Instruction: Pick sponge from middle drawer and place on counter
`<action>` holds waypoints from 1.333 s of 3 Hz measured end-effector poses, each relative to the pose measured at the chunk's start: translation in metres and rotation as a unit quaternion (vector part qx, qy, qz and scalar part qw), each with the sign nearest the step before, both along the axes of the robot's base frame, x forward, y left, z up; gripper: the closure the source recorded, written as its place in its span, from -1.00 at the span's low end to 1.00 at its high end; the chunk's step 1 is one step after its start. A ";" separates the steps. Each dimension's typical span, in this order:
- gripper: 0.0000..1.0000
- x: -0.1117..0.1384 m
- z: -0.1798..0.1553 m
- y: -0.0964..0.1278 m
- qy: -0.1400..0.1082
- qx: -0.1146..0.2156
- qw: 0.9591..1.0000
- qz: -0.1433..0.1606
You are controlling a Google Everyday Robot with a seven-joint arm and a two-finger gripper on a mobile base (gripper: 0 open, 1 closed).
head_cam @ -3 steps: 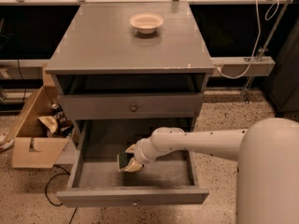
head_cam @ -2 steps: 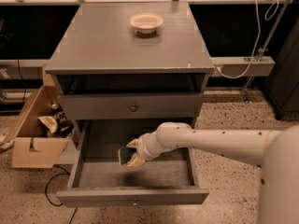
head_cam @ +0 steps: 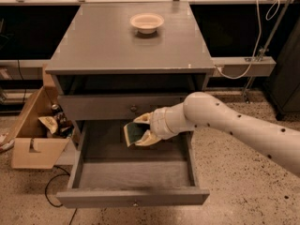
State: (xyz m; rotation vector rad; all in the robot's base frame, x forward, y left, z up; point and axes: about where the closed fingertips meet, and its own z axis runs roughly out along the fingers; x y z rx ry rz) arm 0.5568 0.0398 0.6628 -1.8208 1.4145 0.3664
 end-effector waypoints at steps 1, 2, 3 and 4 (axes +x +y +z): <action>1.00 0.005 0.076 -0.013 -0.044 -0.030 0.999 0.000; 1.00 0.005 0.076 -0.012 -0.044 -0.030 0.999 0.000; 1.00 0.021 0.104 0.002 -0.059 -0.031 0.998 0.022; 1.00 0.053 0.157 0.026 -0.090 -0.074 0.991 0.064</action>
Offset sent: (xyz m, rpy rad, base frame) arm 0.0054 -0.0124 0.0615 -0.0466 -0.0701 -0.0017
